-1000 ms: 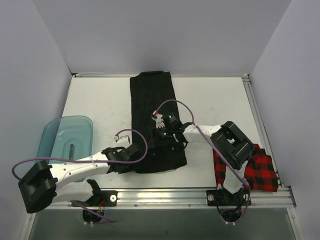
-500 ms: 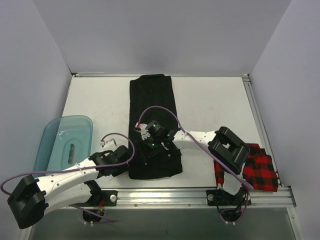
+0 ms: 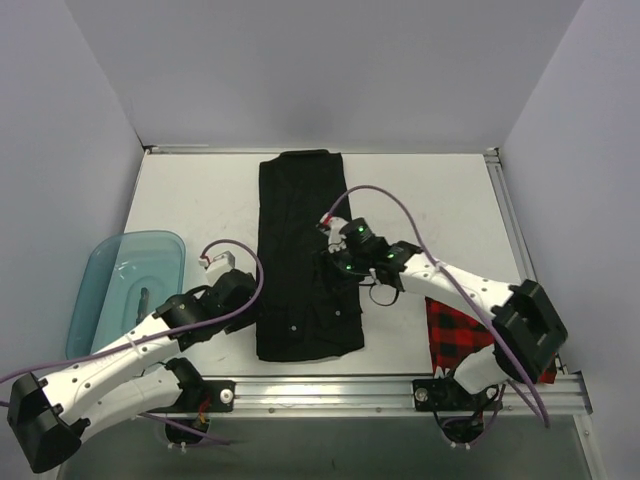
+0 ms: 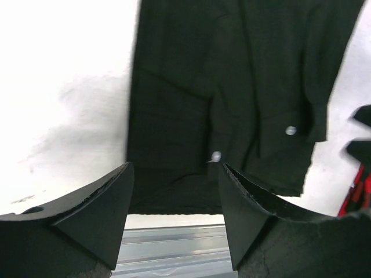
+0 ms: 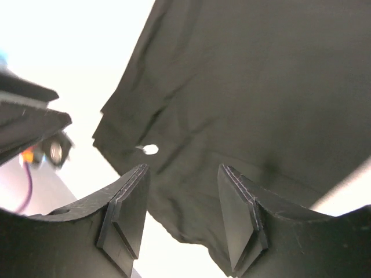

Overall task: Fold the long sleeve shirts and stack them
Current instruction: Fold the shirt

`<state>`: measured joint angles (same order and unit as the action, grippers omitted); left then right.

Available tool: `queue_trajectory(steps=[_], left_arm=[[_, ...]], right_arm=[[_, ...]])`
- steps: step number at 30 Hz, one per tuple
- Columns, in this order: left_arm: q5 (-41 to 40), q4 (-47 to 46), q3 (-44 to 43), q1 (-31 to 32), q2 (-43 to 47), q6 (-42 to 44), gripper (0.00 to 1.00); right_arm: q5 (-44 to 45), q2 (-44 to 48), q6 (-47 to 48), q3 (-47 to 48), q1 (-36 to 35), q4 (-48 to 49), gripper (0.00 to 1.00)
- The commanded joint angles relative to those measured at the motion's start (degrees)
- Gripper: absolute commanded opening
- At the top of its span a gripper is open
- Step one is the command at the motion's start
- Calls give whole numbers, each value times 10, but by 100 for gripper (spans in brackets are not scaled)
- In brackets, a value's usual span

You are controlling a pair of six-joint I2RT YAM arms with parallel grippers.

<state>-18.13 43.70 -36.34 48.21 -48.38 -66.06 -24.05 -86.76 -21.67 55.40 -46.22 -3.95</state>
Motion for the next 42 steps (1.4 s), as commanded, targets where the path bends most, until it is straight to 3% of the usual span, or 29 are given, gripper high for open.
queue_trajectory(steps=[1,9,15,23,28,30,31,32,35,38,42], left_arm=[[16,-23,-36,-5,-26,49,69],[53,-124,7,-5,-77,57,64],[78,-220,52,-28,-139,64,60],[150,-330,35,-82,-279,95,57],[173,-319,1,-92,-277,117,58],[159,-282,-7,-87,-238,115,64],[150,-266,-8,-85,-192,112,73],[143,-226,-10,-81,-168,108,78],[116,-145,-3,-80,-80,84,91],[114,-85,13,-79,-16,68,95],[148,-71,83,-78,25,38,95]], right_arm=[[55,67,-19,-34,49,-65,50],[66,56,-39,-81,86,-82,40],[30,-10,-101,-115,86,-4,31],[52,-87,-97,-102,98,4,24],[73,-36,-82,-84,112,-39,23],[86,3,-86,-84,112,-66,26],[91,43,-87,-85,112,-76,28],[106,63,-89,-87,112,-85,42],[125,137,-114,-107,115,-127,57],[134,190,-144,-137,118,-149,66],[116,220,-199,-188,119,-151,66]])
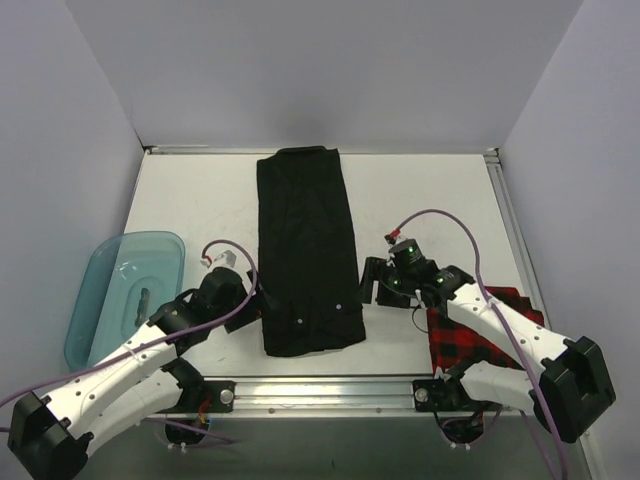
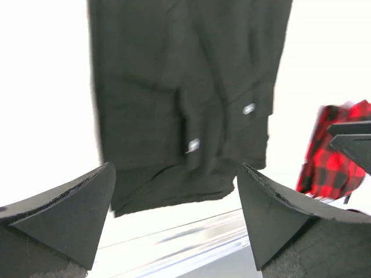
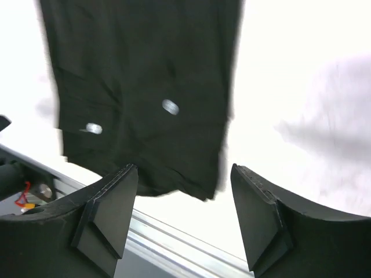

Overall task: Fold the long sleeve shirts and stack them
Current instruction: Fold the shirt

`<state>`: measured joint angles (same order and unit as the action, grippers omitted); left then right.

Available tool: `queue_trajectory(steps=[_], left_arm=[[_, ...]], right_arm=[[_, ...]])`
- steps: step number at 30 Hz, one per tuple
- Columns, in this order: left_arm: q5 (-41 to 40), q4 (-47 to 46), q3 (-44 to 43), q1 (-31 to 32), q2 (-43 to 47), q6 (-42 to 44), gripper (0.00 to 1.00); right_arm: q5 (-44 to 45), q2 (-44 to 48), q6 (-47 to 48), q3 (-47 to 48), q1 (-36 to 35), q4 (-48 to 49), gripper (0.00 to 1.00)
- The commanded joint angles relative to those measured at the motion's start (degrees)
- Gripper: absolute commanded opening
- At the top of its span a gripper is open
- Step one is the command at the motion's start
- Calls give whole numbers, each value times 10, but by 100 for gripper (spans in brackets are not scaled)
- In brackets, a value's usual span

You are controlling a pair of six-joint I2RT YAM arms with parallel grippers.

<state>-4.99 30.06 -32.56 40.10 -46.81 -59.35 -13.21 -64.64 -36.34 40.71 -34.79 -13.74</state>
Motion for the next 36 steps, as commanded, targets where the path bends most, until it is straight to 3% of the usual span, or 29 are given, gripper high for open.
queue_trajectory(steps=[1,8,18,22,24,27,29,31,32,36], left_arm=[[25,65,56,3,13,-33,95],[46,43,108,4,7,-49,94],[65,-46,129,38,-80,-77,74],[58,-49,133,58,-95,-88,65],[58,-48,139,58,-93,-94,54],[54,-47,141,58,-75,-96,32],[54,-47,139,58,-59,-97,22],[54,-42,131,58,-50,-93,5],[54,-37,126,58,-47,-86,0],[62,1,106,60,-27,-79,0]], right_arm=[[1,0,-64,-55,4,-49,65],[-36,9,-155,-151,4,70,63],[-84,-115,-216,-186,-24,218,59],[-72,-124,-211,-182,-34,218,50],[-63,-116,-206,-181,-34,210,45],[-53,-102,-191,-175,-34,185,30],[-49,-95,-171,-167,-32,167,15],[-58,-94,-150,-158,-25,156,0],[-56,-92,-141,-151,-24,139,0],[-71,-65,-106,-124,-27,79,0]])
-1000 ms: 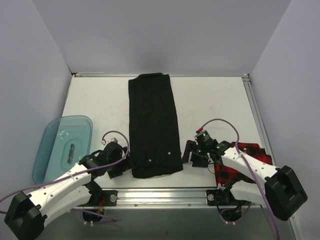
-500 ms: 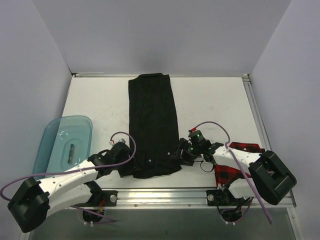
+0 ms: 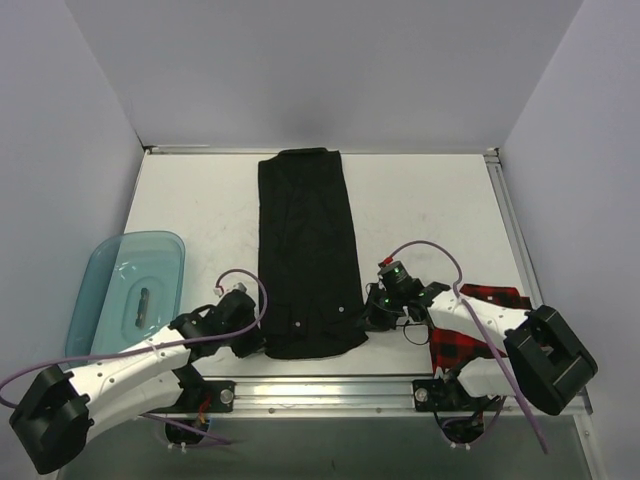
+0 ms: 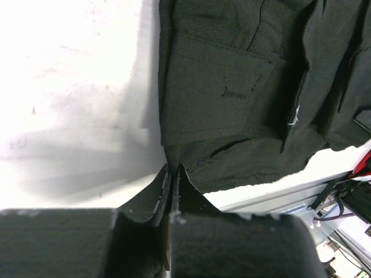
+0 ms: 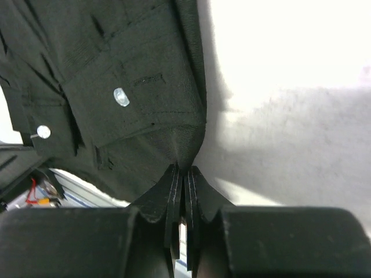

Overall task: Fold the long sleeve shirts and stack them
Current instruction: Fold the shirt

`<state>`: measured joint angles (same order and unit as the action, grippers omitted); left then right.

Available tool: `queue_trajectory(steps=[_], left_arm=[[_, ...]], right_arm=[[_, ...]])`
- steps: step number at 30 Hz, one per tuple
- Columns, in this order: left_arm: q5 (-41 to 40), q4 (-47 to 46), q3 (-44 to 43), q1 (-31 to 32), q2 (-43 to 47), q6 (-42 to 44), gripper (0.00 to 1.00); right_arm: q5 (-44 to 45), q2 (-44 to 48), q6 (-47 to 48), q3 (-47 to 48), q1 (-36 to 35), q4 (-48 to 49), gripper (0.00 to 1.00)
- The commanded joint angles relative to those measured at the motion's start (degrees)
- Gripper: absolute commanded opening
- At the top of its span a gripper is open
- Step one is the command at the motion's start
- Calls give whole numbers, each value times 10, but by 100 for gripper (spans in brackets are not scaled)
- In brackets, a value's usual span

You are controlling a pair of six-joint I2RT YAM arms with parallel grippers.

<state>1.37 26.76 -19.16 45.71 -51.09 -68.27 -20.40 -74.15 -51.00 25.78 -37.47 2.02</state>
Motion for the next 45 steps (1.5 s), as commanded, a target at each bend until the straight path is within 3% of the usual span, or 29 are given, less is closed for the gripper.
queue_trajectory(steps=[1,11,14,18,22,29,36,45], left_arm=[[5,43,-30,5,30,9,0],[49,95,-41,74,120,-26,0],[7,123,-104,66,122,-6,0],[-9,131,-186,10,72,44,0],[40,93,-253,-122,-12,129,0],[81,1,-349,-221,-176,194,0],[109,-82,-435,-277,-337,220,0],[118,-145,-500,-302,-473,234,0]], right_arm=[[-2,39,42,26,-5,-88,0],[-24,152,12,20,-68,-157,0],[-13,171,27,62,-54,-191,0],[-9,154,74,131,16,-220,0],[-21,91,113,207,61,-229,0],[-56,-58,141,348,123,-229,0],[-91,-193,163,475,167,-229,0],[-118,-362,188,613,188,-228,0]])
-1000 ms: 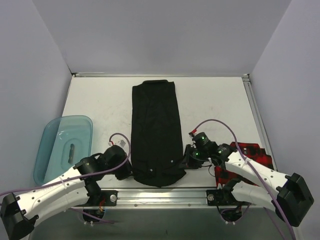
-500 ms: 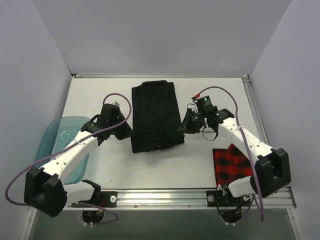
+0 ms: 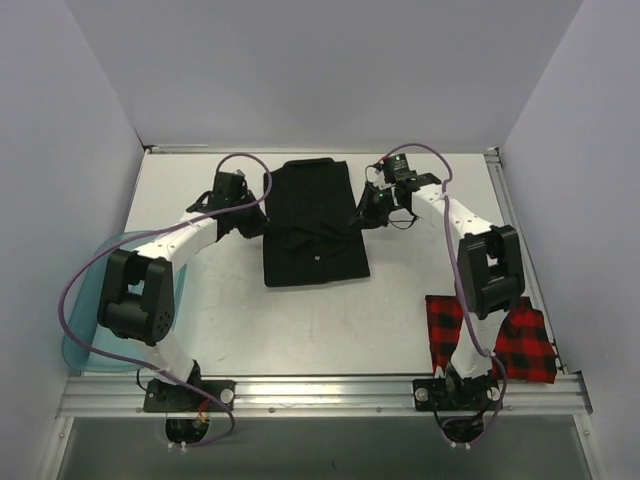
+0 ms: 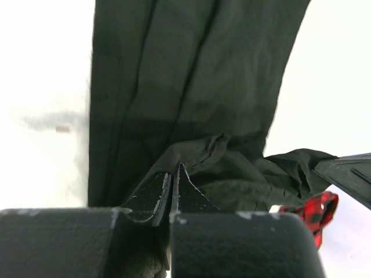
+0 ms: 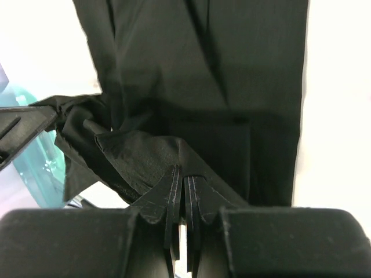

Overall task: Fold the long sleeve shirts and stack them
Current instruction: Fold the shirt

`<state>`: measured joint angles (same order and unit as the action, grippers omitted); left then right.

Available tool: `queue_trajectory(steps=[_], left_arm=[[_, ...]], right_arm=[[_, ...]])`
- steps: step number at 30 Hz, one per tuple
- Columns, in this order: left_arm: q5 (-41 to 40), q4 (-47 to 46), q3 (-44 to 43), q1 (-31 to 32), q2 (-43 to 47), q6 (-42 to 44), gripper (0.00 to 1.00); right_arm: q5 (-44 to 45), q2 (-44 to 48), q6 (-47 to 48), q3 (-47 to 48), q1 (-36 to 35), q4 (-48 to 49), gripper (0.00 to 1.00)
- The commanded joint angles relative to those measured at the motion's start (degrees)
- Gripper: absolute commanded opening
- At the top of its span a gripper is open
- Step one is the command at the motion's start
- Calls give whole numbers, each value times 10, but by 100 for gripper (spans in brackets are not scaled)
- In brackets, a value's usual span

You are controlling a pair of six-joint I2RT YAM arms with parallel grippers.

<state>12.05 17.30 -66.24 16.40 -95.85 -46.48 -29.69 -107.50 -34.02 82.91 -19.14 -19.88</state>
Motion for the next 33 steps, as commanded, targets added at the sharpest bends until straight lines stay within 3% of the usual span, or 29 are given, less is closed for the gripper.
queue_trajectory(steps=[1,5,9,12,13,17,20,24,28,33], left_arm=[[11,-53,-33,-10,-35,17,0],[8,-81,-31,-15,-78,10,0],[6,-92,-42,-20,-111,10,0],[13,-100,-54,-23,-118,10,12],[13,-103,-56,-22,-116,11,24],[-11,-87,-78,-25,-73,26,53],[-34,-78,-88,-25,-19,47,75],[-65,-48,-94,-16,56,88,86],[-95,-24,-60,22,130,121,86],[-152,-28,41,105,207,120,86]], right_arm=[[-26,-52,19,53,5,-9,0],[-32,-101,23,88,10,-8,0],[-33,-133,26,111,15,-6,9],[-27,-135,28,117,21,-4,19],[-26,-128,30,118,23,-4,23],[-11,-85,37,123,34,-5,46],[22,-34,54,116,36,-7,55],[41,37,79,82,32,-4,57],[46,98,105,38,12,-2,57],[28,93,112,2,-22,2,50]])
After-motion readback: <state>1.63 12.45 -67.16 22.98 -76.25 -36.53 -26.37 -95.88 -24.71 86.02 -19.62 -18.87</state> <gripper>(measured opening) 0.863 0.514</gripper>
